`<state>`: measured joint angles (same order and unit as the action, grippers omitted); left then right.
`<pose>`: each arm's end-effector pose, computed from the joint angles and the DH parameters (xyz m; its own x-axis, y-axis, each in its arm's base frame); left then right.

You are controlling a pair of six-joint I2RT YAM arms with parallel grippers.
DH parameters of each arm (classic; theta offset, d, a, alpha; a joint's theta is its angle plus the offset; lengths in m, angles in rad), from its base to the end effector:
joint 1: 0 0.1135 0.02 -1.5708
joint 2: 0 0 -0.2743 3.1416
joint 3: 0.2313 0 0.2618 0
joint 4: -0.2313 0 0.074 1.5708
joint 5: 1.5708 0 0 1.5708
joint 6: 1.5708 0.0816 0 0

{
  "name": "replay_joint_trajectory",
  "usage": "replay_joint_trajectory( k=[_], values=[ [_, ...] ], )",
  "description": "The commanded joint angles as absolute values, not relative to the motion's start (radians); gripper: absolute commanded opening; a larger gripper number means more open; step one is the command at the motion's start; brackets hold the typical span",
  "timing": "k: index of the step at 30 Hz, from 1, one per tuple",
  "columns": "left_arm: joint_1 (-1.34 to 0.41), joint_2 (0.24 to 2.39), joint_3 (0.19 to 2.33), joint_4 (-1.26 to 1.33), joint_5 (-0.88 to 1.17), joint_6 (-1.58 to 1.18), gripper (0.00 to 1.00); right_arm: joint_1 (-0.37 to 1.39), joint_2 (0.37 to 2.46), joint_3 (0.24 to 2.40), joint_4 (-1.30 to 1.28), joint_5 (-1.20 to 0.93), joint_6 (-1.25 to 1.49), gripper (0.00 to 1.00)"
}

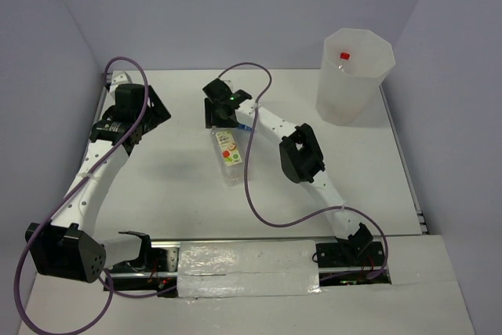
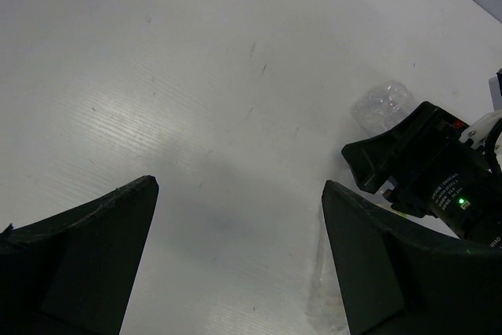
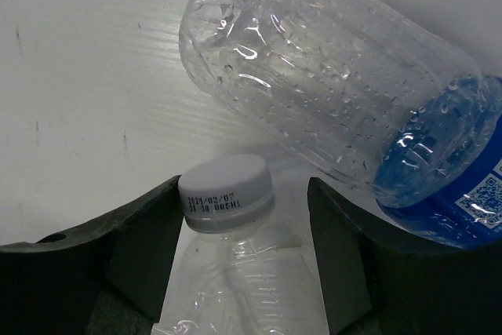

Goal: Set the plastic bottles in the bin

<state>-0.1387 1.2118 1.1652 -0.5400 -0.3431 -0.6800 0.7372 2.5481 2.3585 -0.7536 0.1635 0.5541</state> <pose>0.3075 -0.0152 0.3349 -0.3337 -0.5513 -0.7647 -0.4592 0.8035 -0.3789 0.4529 0.3933 0.1528 -0.8214 -0.0445 -0.5687 -0.1885 0.9621 0.1969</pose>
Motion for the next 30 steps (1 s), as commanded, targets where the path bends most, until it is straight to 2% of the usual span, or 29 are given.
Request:
replay_joint_trajectory(
  k=[1, 5, 7, 9, 17, 30],
  values=[
    [-0.13, 1.183, 1.19, -0.532, -0.36, -0.655, 1.0, 0.746, 2.551, 2.401, -0.726, 0.17, 0.557, 0.69],
    [-0.129, 1.183, 1.187, -0.532, -0.359, -0.658, 1.0, 0.746, 2.53, 2.385, -0.726, 0.193, 0.554, 0.57],
    [-0.129, 1.183, 1.186, -0.529, -0.357, -0.657, 1.0, 0.745, 2.504, 2.369, -0.715, 0.202, 0.549, 0.45],
    [-0.129, 1.178, 1.184, -0.528, -0.356, -0.66, 1.0, 0.744, 2.479, 2.364, -0.71, 0.21, 0.546, 0.38],
    [-0.129, 1.177, 1.181, -0.531, -0.356, -0.658, 0.99, 0.739, 2.343, 2.336, -0.715, 0.265, 0.519, 0.32],
    [-0.126, 1.175, 1.177, -0.52, -0.344, -0.664, 1.0, 0.64, 1.834, 2.201, -0.658, 0.445, 0.439, 0.31]
  ],
)
